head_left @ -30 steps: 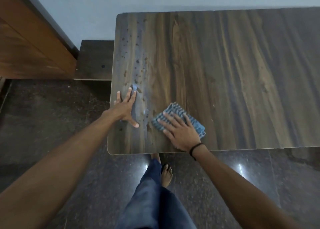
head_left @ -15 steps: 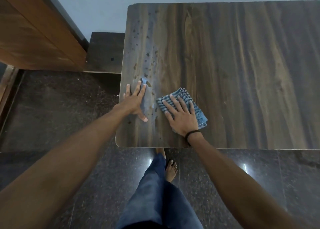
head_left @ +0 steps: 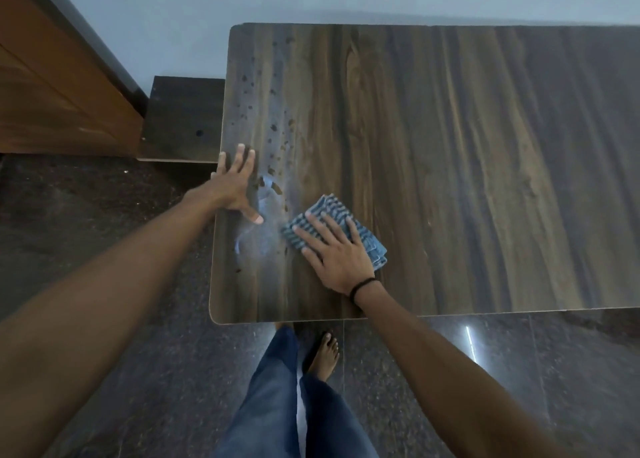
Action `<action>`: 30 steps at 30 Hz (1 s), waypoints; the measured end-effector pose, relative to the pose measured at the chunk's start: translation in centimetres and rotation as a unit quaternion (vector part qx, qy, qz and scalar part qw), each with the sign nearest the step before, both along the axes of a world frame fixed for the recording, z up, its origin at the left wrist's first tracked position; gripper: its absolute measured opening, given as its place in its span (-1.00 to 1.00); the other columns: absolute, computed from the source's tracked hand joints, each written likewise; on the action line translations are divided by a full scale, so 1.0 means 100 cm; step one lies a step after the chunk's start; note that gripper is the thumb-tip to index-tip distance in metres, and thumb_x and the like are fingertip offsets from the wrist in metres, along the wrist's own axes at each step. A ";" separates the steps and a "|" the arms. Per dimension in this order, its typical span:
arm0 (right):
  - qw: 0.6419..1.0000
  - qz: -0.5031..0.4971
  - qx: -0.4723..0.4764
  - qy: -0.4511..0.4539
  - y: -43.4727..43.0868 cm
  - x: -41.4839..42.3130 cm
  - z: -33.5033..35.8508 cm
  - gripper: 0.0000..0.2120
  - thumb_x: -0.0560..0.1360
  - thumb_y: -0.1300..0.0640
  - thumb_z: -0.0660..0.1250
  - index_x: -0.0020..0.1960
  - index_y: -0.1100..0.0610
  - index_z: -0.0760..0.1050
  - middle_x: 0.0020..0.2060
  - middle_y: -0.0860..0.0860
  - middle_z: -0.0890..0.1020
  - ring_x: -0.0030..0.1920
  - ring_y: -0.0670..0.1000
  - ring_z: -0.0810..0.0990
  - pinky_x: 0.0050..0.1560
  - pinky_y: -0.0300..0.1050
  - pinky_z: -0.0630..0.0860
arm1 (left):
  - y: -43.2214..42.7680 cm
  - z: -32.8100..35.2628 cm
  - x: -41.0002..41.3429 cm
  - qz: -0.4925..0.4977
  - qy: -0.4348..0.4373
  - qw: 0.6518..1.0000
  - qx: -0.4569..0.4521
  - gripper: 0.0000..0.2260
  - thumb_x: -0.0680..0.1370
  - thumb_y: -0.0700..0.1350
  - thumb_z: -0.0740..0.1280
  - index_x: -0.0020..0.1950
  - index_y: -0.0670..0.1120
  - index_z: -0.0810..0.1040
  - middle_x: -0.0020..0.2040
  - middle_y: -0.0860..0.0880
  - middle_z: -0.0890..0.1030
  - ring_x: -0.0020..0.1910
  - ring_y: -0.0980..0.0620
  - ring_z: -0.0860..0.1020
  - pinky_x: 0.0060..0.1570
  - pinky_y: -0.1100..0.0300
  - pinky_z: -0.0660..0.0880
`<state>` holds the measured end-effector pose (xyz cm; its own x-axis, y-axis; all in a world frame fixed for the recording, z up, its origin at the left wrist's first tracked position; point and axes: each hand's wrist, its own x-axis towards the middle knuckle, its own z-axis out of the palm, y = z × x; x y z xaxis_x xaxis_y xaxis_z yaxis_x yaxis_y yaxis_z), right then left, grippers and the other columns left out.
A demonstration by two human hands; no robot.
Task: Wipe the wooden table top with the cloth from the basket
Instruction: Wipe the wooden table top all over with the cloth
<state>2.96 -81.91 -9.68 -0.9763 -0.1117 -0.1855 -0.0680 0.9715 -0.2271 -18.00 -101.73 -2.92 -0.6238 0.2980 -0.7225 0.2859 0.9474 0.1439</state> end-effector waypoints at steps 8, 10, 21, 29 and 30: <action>0.987 0.157 -0.020 -0.013 -0.024 0.059 -0.001 -0.52 0.70 -0.20 -0.05 0.61 -0.27 0.02 0.63 -0.13 0.02 0.62 0.03 0.03 0.57 0.28 -0.13 | -0.005 -0.012 -0.046 -0.023 -0.017 1.000 0.007 0.41 0.22 0.20 0.65 0.58 0.01 -0.45 0.55 -0.01 -0.51 0.52 -0.24 -0.45 0.54 -0.30 -0.13; 0.984 0.174 -0.016 -0.021 -0.016 0.043 -0.001 -0.53 0.70 -0.21 -0.07 0.60 -0.30 0.00 0.63 -0.16 0.04 0.62 0.00 0.00 0.57 0.26 -0.17 | -0.006 -0.019 -0.044 -0.036 -0.004 0.999 0.003 0.41 0.21 0.21 0.65 0.58 0.01 -0.45 0.56 -0.02 -0.50 0.53 -0.23 -0.44 0.54 -0.28 -0.18; 0.999 -0.032 -0.001 -0.022 -0.028 -0.057 0.005 -0.50 0.69 -0.20 -0.10 0.62 -0.24 0.01 0.63 -0.12 0.01 0.63 0.04 -0.05 0.55 0.31 -0.18 | -0.003 -0.021 -0.045 -0.045 0.019 0.999 -0.003 0.44 0.19 0.24 0.65 0.58 -0.04 -0.46 0.55 -0.09 -0.50 0.55 -0.28 -0.39 0.52 -0.20 -0.27; 0.999 0.041 0.008 -0.016 -0.006 -0.077 0.001 -0.52 0.68 -0.22 -0.05 0.59 -0.28 0.09 0.61 -0.17 0.11 0.62 -0.02 0.04 0.57 0.25 -0.11 | 0.012 -0.016 -0.099 -0.027 0.042 0.998 0.039 0.40 0.23 0.26 0.62 0.58 -0.02 -0.45 0.54 -0.08 -0.51 0.55 -0.25 -0.41 0.52 -0.19 -0.28; 1.000 0.010 0.010 -0.012 0.000 -0.102 0.000 -0.52 0.68 -0.23 -0.06 0.59 -0.28 0.09 0.61 -0.18 0.11 0.62 -0.02 0.03 0.57 0.25 -0.10 | 0.014 -0.016 -0.105 -0.028 0.035 0.998 0.032 0.40 0.23 0.25 0.62 0.58 -0.01 -0.45 0.54 -0.08 -0.51 0.54 -0.26 -0.41 0.52 -0.19 -0.27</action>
<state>-7.25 -81.90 -9.71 -0.9690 -0.1276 -0.2117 -0.0823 0.9741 -0.2104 -28.53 -100.30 -4.50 -0.6531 0.3779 -0.6562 0.3495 0.9192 0.1815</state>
